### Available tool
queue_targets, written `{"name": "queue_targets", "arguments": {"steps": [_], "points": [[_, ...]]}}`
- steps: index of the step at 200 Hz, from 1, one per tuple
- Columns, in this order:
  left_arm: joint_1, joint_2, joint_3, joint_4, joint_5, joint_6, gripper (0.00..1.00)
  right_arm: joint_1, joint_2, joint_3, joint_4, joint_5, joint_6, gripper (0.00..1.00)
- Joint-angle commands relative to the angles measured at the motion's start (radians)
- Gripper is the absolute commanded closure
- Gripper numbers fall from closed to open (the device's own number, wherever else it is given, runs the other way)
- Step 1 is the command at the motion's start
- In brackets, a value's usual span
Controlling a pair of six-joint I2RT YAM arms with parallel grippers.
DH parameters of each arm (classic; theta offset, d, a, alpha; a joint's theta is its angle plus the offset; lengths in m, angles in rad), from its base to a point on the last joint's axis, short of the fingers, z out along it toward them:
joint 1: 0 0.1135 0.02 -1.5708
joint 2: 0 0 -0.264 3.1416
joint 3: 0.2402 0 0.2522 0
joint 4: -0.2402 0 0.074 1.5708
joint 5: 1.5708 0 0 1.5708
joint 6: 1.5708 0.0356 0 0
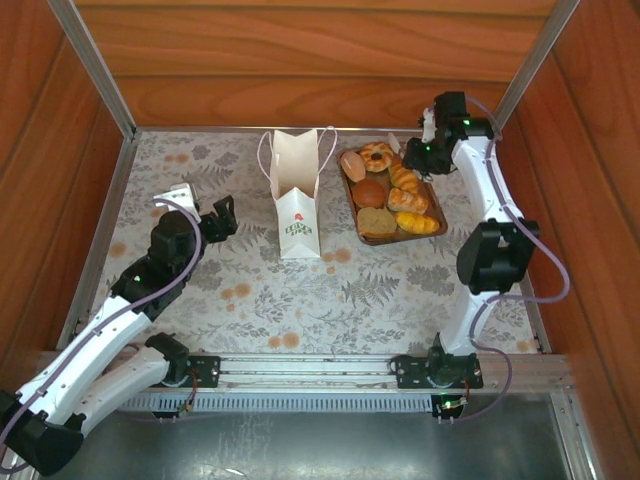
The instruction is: Place the fake bread into the paper bag
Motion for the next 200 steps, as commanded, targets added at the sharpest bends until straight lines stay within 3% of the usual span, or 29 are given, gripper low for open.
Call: {"name": "queue_targets", "arguments": {"steps": [1,109,200], "points": [[0.001,-0.012,-0.022,-0.023,-0.022,0.013,0.14,-0.008,0.046,0.09,-0.02,0.038,-0.045,0.5],[0.004,0.027,-0.04,0.029,-0.012,0.055,0.12,-0.009,0.376,0.453,-0.141,0.017,-0.071,0.5],[0.009,0.064,-0.021,0.033,-0.012,0.061,0.12,-0.009,0.467,0.488,-0.156,0.009,-0.098,0.49]]}}
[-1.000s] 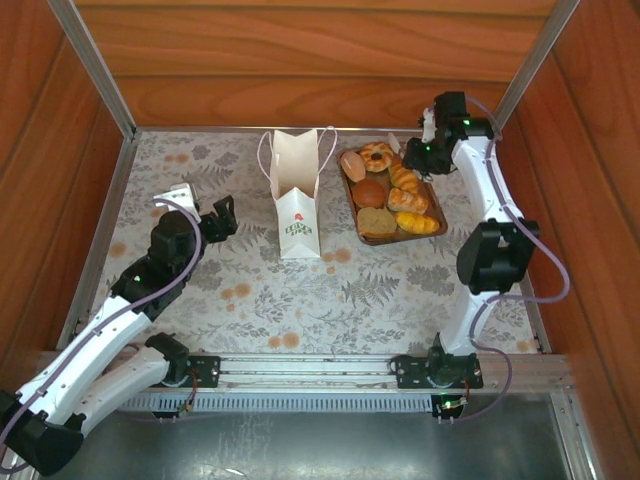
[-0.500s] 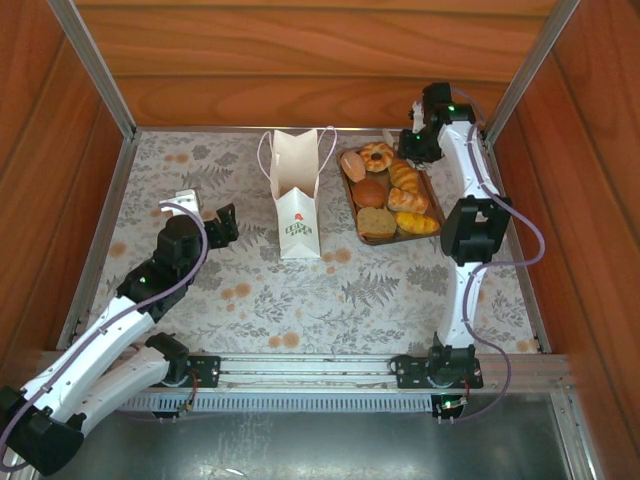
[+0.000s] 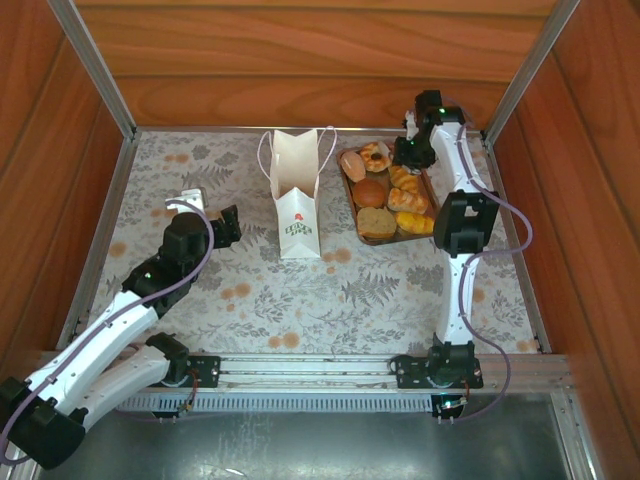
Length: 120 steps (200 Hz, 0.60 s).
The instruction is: Place the fake bread into the paper bag
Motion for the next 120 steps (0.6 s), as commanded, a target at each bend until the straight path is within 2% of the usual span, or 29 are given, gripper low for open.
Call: {"name": "queue_targets", "arguments": {"steps": [1,120], "points": [[0.007,0.009,0.034,0.021,-0.007,0.016,0.12,-0.009,0.013,0.035,-0.015,-0.014,-0.023,0.49],[0.006,0.011,0.048,0.011,-0.003,0.009,0.12,-0.008,0.054,0.036,-0.01,-0.038,-0.045,0.49]]}}
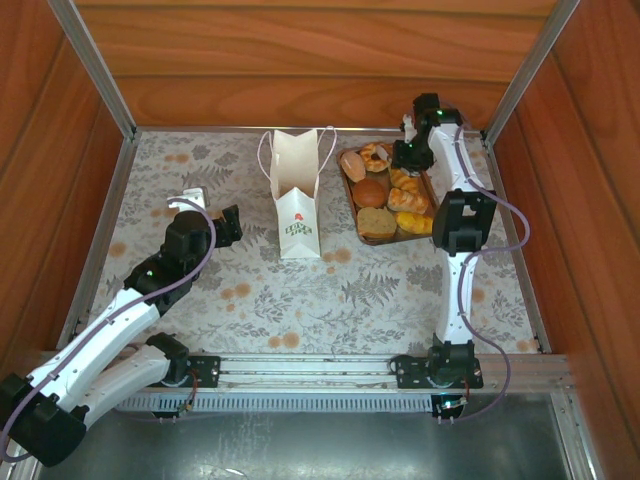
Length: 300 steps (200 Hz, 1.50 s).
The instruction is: Place the fake bread into the paper bag
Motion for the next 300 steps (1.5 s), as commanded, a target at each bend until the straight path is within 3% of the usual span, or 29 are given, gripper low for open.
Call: {"name": "queue_targets", "arguments": {"steps": [1,52,139,225,300], "points": [[0.005,-0.006,0.042,0.01,-0.004,0.008,0.12,-0.008,0.023,0.028,-0.004,-0.03,-0.024,0.49],[0.005,-0.001,0.052,0.007,0.003,-0.003,0.12,-0.003,0.011,0.021,0.021,-0.034,-0.029,0.55],[0.005,-0.032,0.067,-0.026,0.007,-0.027,0.12,-0.002,-0.168,-0.108,0.092,-0.011,-0.024,0.67],[0.006,-0.042,0.149,-0.049,0.123,-0.057,0.13,0.0,-0.522,-0.438,0.198,0.059,0.038,0.68],[0.003,0.131,0.321,0.0,0.306,-0.117,0.13,0.032,-0.874,-0.695,0.239,0.026,0.086,0.68]]}}
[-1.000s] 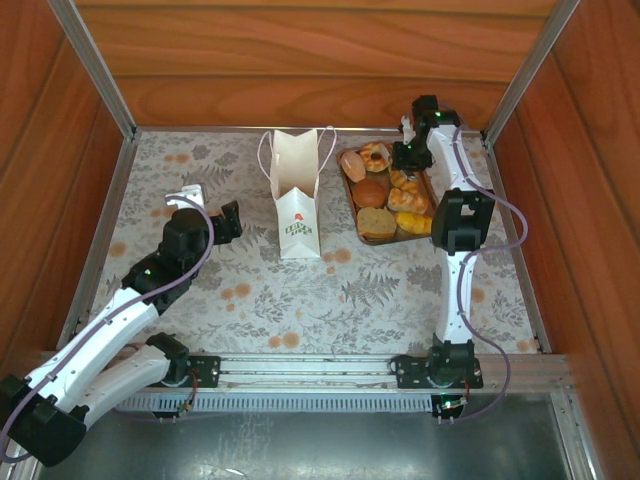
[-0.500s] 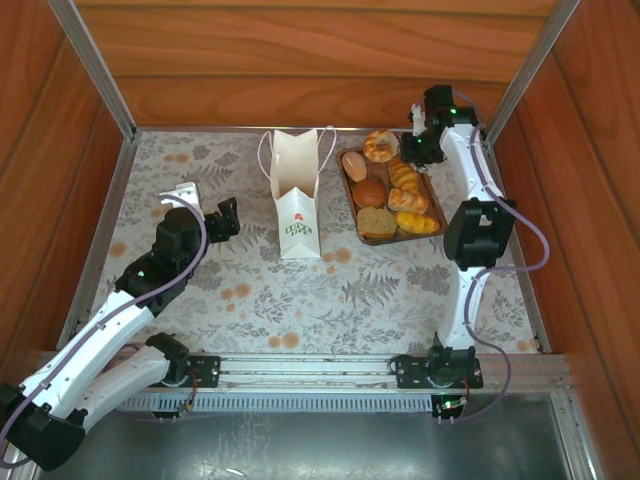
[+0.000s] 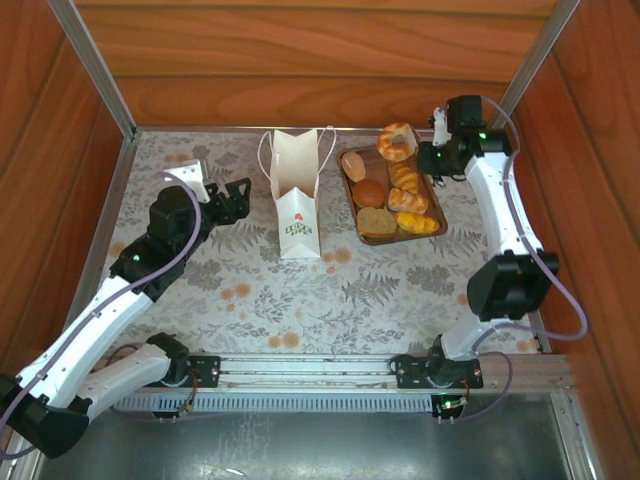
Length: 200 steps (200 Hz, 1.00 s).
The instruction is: Place the fake bread into the paper bag
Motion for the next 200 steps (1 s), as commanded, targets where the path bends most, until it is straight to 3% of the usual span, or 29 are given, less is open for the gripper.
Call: {"name": "queue_targets", "arguments": {"steps": [1,92,143,200], "points": [[0.003,0.054,0.057,0.03,0.089,-0.042,0.14,0.02,-0.111,-0.051,0.047,-0.026,0.031,0.68],[-0.006,0.286,0.172,0.1,0.16,-0.176,0.21,0.085,-0.374,-0.108,-0.007,-0.045,0.051,0.69],[-0.007,0.341,0.169,0.099,0.11,-0.228,0.32,0.126,-0.449,-0.047,-0.022,-0.083,0.068,0.7],[-0.012,0.382,0.184,0.125,0.145,-0.263,0.56,0.24,-0.422,0.07,-0.012,-0.101,0.074,0.7]]}}
